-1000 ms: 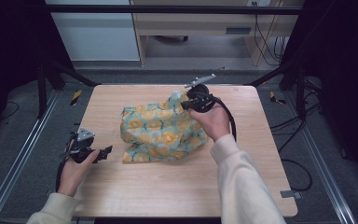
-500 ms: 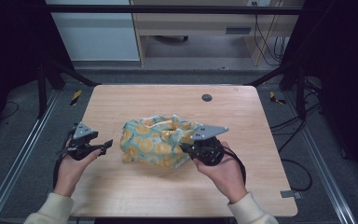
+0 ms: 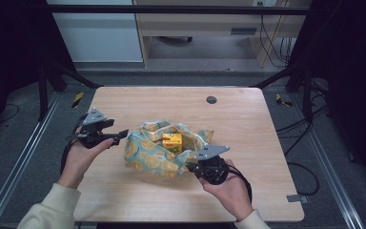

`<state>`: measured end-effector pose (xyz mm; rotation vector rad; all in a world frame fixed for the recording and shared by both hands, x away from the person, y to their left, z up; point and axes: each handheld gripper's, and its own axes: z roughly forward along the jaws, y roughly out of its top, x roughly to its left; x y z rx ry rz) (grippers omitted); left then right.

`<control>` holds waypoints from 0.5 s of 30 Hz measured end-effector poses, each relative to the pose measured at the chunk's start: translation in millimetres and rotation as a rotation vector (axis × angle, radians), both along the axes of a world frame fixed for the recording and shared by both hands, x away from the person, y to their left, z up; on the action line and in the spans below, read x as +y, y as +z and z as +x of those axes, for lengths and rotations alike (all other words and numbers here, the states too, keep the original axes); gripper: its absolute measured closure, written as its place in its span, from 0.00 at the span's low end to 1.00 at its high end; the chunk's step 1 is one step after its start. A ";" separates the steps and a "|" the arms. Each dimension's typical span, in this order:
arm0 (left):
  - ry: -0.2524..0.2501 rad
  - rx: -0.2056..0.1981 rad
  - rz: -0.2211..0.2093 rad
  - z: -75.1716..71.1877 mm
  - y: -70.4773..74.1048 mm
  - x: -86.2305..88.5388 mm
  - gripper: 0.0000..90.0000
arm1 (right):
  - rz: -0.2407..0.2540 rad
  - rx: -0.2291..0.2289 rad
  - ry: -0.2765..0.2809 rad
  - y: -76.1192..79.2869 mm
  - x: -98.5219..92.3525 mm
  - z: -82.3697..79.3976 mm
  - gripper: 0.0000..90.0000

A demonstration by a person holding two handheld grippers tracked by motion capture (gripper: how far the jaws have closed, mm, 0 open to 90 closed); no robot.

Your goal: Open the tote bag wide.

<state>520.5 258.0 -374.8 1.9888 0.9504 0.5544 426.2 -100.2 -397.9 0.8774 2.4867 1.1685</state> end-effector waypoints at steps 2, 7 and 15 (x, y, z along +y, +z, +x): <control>-0.014 0.012 0.028 4.9 0.3 -11.2 0.28 | -0.006 0.004 -0.001 -2.3 -0.7 0.4 1.00; -0.038 0.055 0.061 15.6 -6.0 -32.5 0.24 | -0.015 0.007 -0.005 -4.8 -0.9 1.2 0.99; -0.072 0.156 0.171 17.3 -32.5 -45.9 0.25 | -0.030 0.012 -0.046 -0.5 -4.2 1.4 0.76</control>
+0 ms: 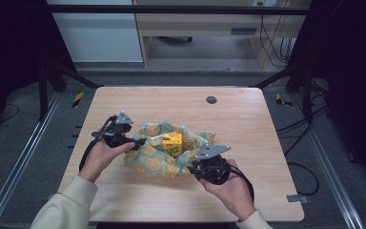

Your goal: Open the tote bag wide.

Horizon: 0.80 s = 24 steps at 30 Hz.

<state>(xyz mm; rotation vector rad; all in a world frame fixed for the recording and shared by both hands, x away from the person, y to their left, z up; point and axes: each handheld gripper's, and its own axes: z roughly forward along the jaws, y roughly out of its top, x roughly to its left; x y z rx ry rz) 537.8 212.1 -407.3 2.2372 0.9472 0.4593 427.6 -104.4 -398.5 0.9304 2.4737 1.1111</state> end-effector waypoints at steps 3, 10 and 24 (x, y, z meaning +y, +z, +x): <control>-0.011 0.026 0.031 -3.5 -8.0 -0.7 0.27 | -0.007 -0.014 -0.021 8.9 -4.8 -1.0 0.69; -0.018 0.030 0.032 -10.5 -11.6 -0.1 0.30 | -0.016 -0.055 -0.064 37.9 -9.3 11.6 0.58; -0.039 0.041 0.040 -16.9 -16.8 -0.9 0.47 | -0.226 0.079 -0.088 10.2 13.5 88.7 0.82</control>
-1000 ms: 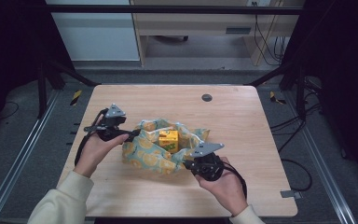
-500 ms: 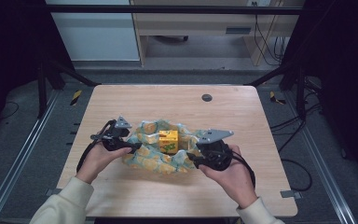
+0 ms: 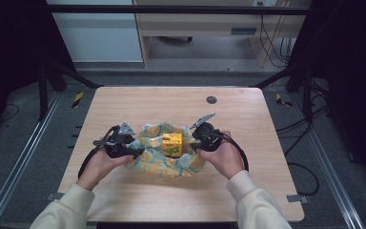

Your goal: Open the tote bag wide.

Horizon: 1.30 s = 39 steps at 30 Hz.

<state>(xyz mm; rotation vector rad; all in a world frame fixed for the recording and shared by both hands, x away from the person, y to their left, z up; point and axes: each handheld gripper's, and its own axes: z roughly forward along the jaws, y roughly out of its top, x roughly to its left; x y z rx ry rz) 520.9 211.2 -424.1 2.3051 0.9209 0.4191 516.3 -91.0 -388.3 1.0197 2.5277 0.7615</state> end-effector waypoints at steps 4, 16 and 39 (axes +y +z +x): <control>-0.005 -0.021 -0.015 -0.3 4.3 3.2 0.71 | 0.045 -0.038 -0.013 3.8 -5.2 3.9 0.98; 0.018 -0.188 -0.127 -15.6 31.8 13.1 0.93 | 0.242 -0.241 -0.027 48.8 -24.6 -12.6 0.99; -0.070 -0.204 -0.182 -64.0 52.3 19.6 0.99 | 0.304 -0.260 0.060 48.3 -46.0 -75.1 0.99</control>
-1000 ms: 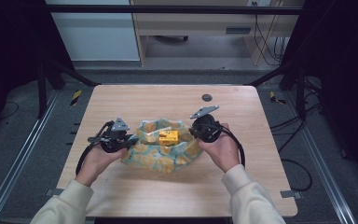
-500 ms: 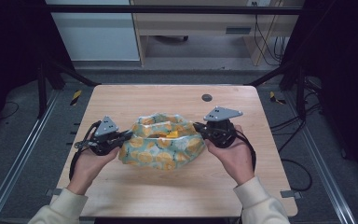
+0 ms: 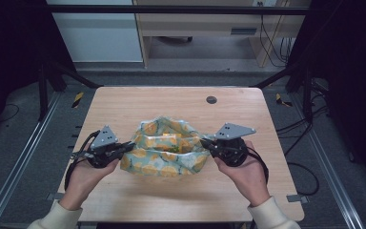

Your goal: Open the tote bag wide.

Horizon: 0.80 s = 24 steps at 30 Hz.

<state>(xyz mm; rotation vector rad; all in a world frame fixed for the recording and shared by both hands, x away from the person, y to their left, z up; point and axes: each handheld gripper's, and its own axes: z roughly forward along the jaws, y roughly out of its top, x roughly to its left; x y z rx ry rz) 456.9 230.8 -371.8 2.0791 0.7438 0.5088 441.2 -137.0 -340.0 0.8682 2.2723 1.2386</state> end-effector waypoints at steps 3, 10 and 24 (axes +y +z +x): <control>-0.014 0.007 0.002 -5.7 0.1 0.4 0.99 | -0.008 0.011 0.005 -4.5 -3.5 -4.0 0.99; -0.054 0.021 0.023 -16.9 -5.2 -4.1 0.99 | -0.039 0.063 0.008 -24.7 -11.4 -5.5 0.99; -0.057 0.076 0.042 -9.3 -32.8 -9.9 0.99 | -0.073 0.150 -0.010 -58.7 -13.7 6.1 0.99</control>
